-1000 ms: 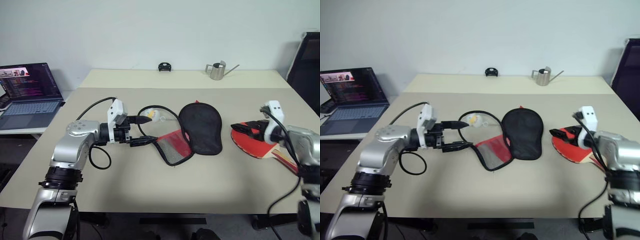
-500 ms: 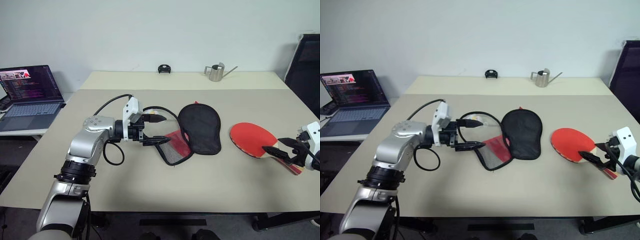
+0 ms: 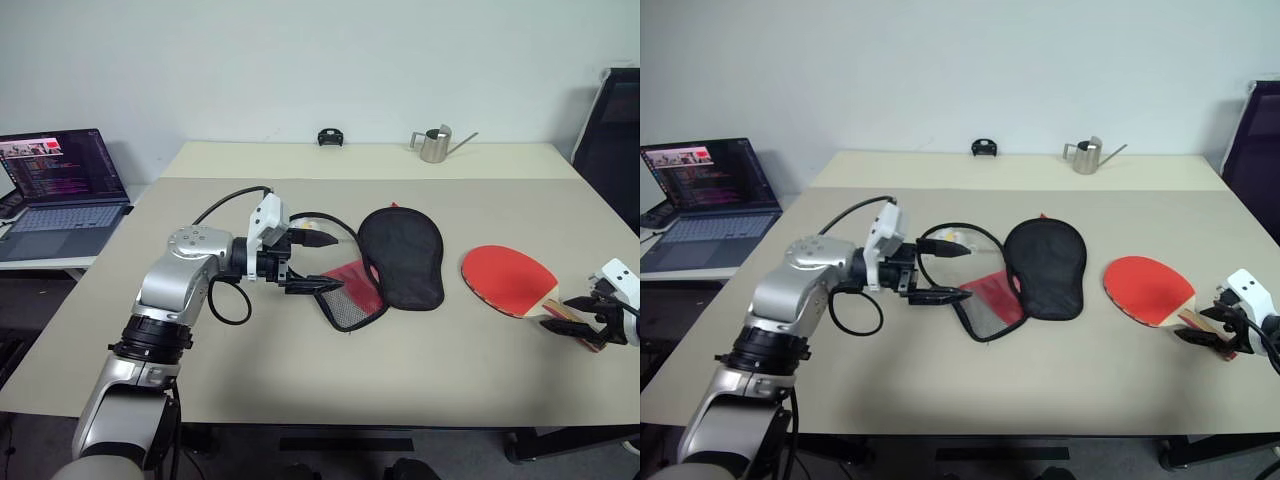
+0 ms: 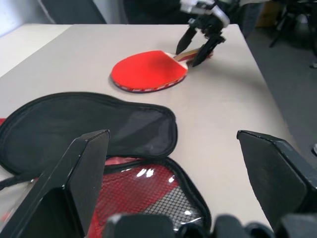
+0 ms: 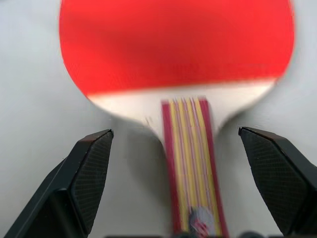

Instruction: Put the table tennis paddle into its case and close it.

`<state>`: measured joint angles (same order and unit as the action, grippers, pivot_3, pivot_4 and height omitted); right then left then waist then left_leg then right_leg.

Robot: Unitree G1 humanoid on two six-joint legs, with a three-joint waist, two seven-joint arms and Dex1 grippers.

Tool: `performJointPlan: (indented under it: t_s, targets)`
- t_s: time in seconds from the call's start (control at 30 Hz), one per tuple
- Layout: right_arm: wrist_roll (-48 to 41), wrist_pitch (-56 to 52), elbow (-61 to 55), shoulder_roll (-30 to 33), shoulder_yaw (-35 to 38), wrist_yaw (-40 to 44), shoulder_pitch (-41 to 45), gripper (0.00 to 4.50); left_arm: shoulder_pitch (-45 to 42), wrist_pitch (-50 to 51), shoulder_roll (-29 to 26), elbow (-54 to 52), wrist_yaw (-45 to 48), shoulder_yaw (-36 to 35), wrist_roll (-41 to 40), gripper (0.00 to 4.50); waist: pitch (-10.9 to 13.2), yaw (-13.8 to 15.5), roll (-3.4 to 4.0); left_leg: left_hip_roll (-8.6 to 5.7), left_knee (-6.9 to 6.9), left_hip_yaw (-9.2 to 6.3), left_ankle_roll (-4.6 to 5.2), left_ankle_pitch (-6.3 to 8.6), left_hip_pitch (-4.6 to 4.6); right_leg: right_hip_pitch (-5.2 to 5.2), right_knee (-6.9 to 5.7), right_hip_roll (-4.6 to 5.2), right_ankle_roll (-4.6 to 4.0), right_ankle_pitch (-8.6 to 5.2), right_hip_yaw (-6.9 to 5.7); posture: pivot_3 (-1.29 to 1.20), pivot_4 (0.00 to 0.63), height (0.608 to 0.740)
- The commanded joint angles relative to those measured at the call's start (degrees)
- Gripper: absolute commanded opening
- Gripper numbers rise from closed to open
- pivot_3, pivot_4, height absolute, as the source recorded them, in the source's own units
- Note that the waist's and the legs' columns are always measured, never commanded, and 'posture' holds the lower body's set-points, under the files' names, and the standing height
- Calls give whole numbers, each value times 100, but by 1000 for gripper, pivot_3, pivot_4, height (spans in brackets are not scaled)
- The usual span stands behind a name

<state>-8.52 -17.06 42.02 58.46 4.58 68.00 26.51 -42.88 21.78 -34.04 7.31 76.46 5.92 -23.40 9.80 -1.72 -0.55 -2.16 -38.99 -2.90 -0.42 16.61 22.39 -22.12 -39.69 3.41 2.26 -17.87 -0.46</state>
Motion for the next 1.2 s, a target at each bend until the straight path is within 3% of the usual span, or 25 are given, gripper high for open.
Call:
performJointPlan:
  t_s: [0.03,0.3,0.4,0.67,0.97,1.2]
  targets:
    - [166,273,255,89,-112,213,158,4448,-88,64,77,-349,49,-16,-189,4500,0,0,0,0,0,1,-1,-1,-1,2,0,0,0,0,1,0,150,740]
    - [216,323,498,-137,-97,72,274,4448,-422,13,470,-268,71,182,-151,4500,0,-12,-9,2,-2,-1,-6,-4,-6,10,2,-1,0,1,-2,0,150,740]
    - [191,297,511,-225,-44,-64,246,3768,-458,-26,509,-202,100,204,-126,4500,3,-23,-14,4,4,0,-5,-2,-54,55,15,-1,0,1,-1,0,150,740]
    - [48,49,296,-348,178,-251,30,1129,-421,-95,493,-137,112,202,-115,4500,6,-18,-18,10,6,-9,8,6,-66,74,28,-5,-1,1,-7,0,150,740]
    - [-432,-366,-312,-178,908,-624,-128,1080,-187,-50,203,-182,-116,-89,-128,4500,7,-11,-16,11,7,-9,7,7,-63,72,30,-4,-2,2,-7,0,150,740]
    - [-1256,-1935,-2924,-296,1764,-1206,-919,1080,164,-15,-202,-245,-347,-439,-170,4500,15,-4,-2,11,14,-11,9,8,-50,59,35,-1,-2,2,-8,0,150,740]
